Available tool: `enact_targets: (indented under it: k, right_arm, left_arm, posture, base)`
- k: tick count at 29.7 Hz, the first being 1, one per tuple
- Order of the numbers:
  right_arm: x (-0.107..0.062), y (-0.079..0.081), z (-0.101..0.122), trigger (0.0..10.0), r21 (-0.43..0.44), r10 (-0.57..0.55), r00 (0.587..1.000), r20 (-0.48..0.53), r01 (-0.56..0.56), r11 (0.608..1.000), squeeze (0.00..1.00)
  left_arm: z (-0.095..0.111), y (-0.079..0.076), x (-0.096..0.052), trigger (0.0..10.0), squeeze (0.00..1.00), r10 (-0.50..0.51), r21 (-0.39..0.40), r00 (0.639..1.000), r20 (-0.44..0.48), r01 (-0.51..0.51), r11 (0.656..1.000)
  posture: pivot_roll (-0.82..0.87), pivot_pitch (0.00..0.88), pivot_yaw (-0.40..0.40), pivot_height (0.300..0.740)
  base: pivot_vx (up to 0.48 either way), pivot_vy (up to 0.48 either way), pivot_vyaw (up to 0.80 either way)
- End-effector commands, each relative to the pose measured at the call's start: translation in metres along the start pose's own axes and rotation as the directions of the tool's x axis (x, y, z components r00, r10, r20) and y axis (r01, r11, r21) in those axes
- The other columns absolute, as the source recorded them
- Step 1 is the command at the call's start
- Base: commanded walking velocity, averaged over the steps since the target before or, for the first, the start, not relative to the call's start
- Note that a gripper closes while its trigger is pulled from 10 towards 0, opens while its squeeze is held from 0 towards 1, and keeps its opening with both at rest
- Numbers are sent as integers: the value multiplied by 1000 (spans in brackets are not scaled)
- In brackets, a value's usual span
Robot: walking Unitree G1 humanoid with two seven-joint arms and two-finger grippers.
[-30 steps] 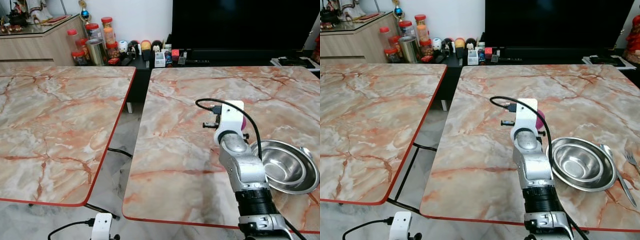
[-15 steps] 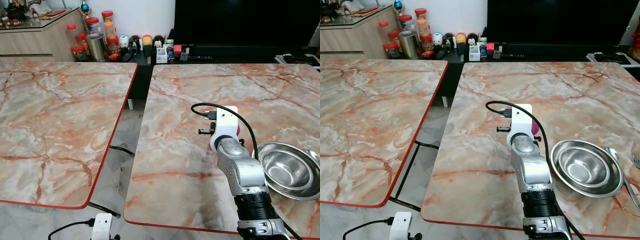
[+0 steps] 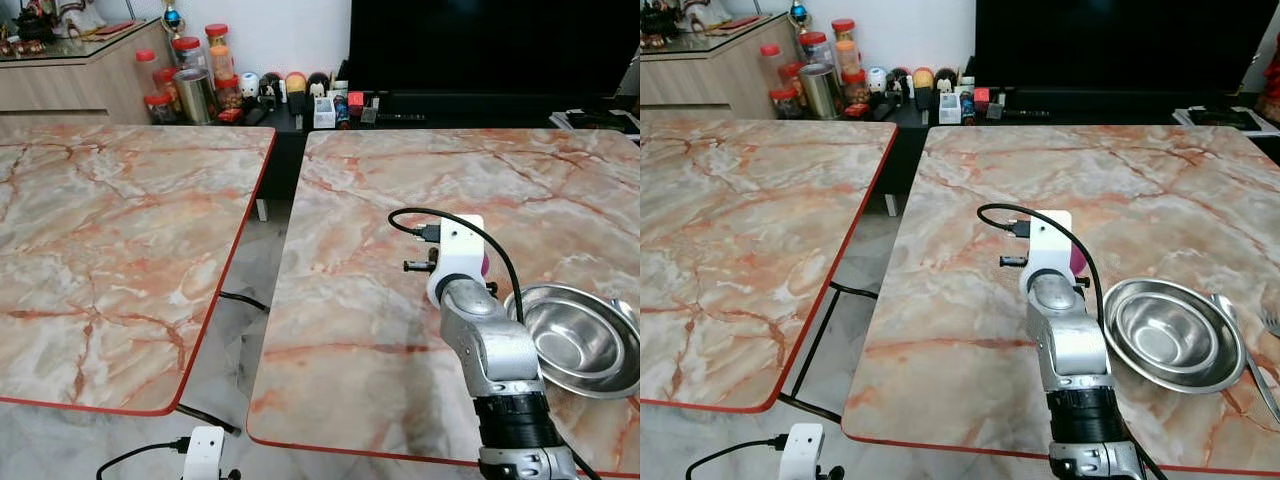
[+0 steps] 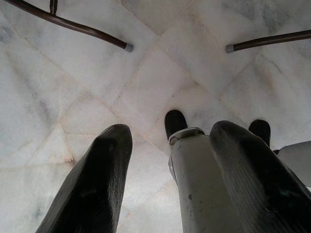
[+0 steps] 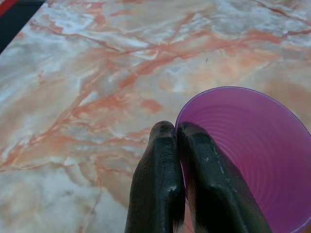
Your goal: Setting the table
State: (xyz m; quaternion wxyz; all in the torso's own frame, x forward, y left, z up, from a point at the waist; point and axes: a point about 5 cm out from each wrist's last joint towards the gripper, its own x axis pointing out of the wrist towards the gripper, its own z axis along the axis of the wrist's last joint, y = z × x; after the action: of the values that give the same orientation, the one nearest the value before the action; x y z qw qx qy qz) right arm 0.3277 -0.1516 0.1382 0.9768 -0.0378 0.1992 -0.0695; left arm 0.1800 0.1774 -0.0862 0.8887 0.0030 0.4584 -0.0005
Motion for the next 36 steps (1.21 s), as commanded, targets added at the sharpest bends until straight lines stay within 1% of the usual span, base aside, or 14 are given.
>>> enact_targets:
  k: [1,23,36]
  right_arm:
    - [-3,-3,4,10000,3,-16,1000,14,16,1000,0]
    - [-1,-12,-4,10000,6,-60,998,-13,60,998,0]
    - [-1,-9,-2,10000,17,-41,999,-3,41,999,0]
  left_arm:
    - [-4,1,-1,10000,0,1,-7,1000,-16,-1,1000]
    - [-6,0,-1,10000,0,-5,-4,1000,-22,5,1000]
    - [-7,1,-1,10000,0,-2,0,1000,-26,2,1000]
  posture:
    - [-52,0,22,740]
    - [-49,0,22,740]
    - [-48,0,22,740]
  base:
    - [0,0,0]
    - [0,0,0]
    - [0,0,0]
